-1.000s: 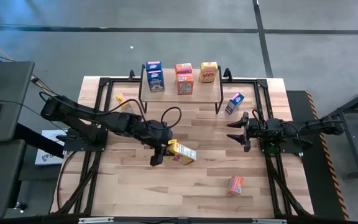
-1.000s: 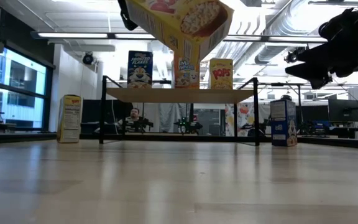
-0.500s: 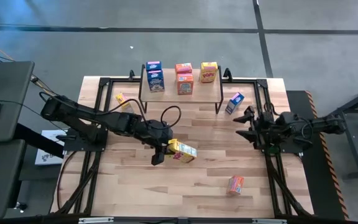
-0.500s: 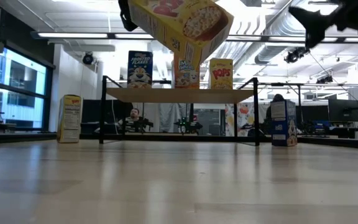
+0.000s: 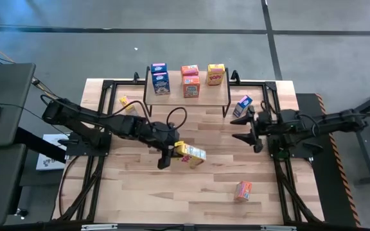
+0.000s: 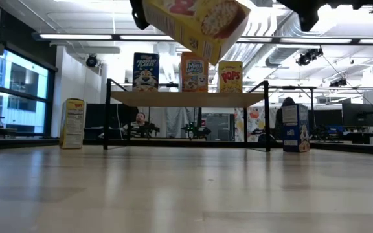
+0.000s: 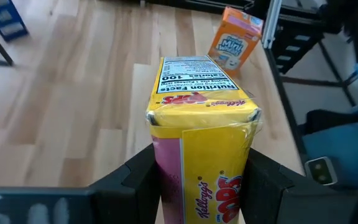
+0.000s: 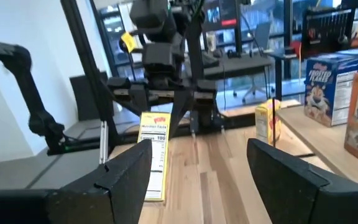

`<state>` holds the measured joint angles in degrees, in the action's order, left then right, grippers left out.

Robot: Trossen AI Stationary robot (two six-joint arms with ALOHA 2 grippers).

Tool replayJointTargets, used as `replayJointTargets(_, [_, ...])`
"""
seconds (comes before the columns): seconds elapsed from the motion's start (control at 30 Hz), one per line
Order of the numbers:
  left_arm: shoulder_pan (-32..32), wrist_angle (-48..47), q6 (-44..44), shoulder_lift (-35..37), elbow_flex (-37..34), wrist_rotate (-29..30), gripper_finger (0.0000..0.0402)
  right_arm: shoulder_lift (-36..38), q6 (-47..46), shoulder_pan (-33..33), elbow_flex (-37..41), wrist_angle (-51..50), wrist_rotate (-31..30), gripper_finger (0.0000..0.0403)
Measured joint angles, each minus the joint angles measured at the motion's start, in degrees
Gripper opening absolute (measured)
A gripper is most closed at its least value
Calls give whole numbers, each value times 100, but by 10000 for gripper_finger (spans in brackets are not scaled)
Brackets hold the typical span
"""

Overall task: Stack cereal on shelf
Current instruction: Put the bottom yellow cereal box aligned with the other yellow cereal box on the shelf

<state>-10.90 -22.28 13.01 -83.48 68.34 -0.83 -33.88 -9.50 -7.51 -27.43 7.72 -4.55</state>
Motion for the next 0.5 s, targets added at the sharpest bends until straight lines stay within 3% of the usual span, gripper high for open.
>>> replayJointTargets(0.17, [52,47,-495,0,0,65,161,-638,-231,0,-303,21,-16,257])
replayJointTargets(0.5, [268,99,-526,0,0,69,161,-1760,-303,-2,-806,134,-17,257])
